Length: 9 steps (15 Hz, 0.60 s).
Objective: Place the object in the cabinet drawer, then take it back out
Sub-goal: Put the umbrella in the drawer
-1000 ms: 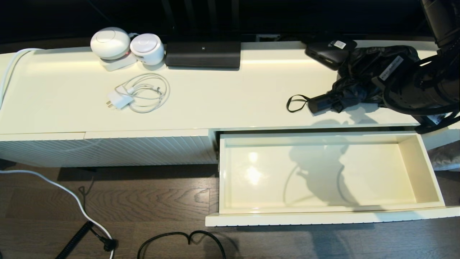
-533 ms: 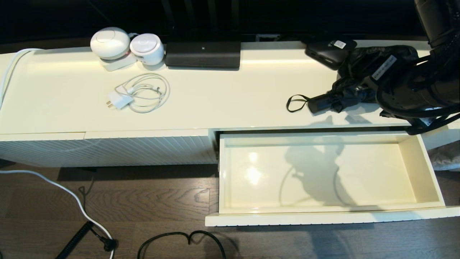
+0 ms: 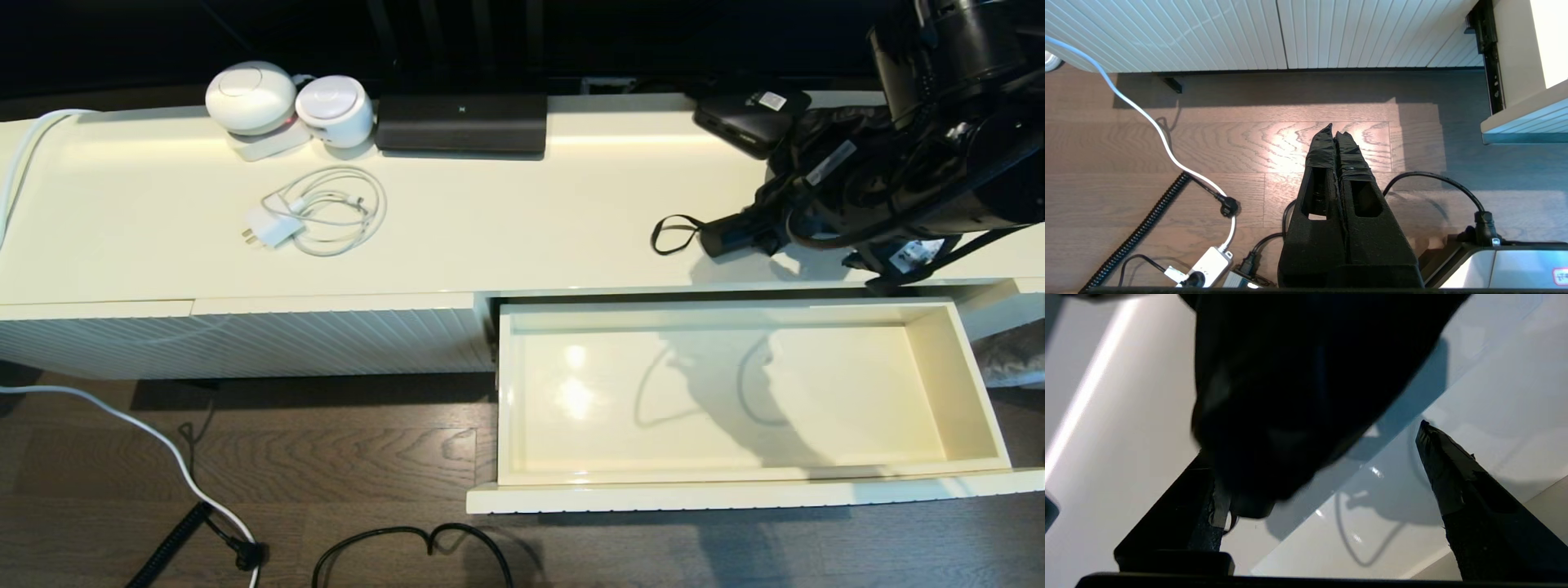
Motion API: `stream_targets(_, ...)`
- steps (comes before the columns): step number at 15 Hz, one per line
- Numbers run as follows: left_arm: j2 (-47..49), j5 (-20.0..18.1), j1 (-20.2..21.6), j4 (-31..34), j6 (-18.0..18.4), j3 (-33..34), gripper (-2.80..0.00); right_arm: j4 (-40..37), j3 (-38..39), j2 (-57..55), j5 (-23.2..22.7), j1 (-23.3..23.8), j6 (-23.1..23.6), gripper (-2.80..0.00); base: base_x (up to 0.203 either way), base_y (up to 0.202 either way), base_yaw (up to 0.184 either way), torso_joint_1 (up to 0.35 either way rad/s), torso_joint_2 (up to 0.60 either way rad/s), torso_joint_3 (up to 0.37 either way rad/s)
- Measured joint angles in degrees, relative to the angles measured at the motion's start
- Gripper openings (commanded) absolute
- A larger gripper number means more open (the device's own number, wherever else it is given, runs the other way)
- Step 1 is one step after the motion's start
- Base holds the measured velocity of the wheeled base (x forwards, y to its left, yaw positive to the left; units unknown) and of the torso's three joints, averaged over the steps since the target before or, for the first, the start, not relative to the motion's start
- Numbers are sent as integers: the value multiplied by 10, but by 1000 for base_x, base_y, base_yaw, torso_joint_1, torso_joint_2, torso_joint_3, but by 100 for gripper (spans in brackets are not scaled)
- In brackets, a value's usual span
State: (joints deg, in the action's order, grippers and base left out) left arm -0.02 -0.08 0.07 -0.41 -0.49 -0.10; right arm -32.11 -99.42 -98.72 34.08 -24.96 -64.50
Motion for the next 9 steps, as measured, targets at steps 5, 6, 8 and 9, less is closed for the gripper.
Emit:
stream_targets(5, 0, 0, 0, 0, 0, 0, -280, 6, -33, -36, -1, 23, 0, 0, 0, 0, 0, 0, 0, 0)
stream_targets(6, 0, 0, 0, 0, 0, 0, -280, 7, -44, -42, -2, 23, 0, 0, 0, 0, 0, 0, 0, 0)
stream_targets(8, 0, 0, 0, 0, 0, 0, -280, 8, -56, -53, -2, 23, 0, 0, 0, 0, 0, 0, 0, 0)
stream_targets(9, 0, 0, 0, 0, 0, 0, -280, 9, -57, -57, -3, 23, 0, 0, 0, 0, 0, 0, 0, 0)
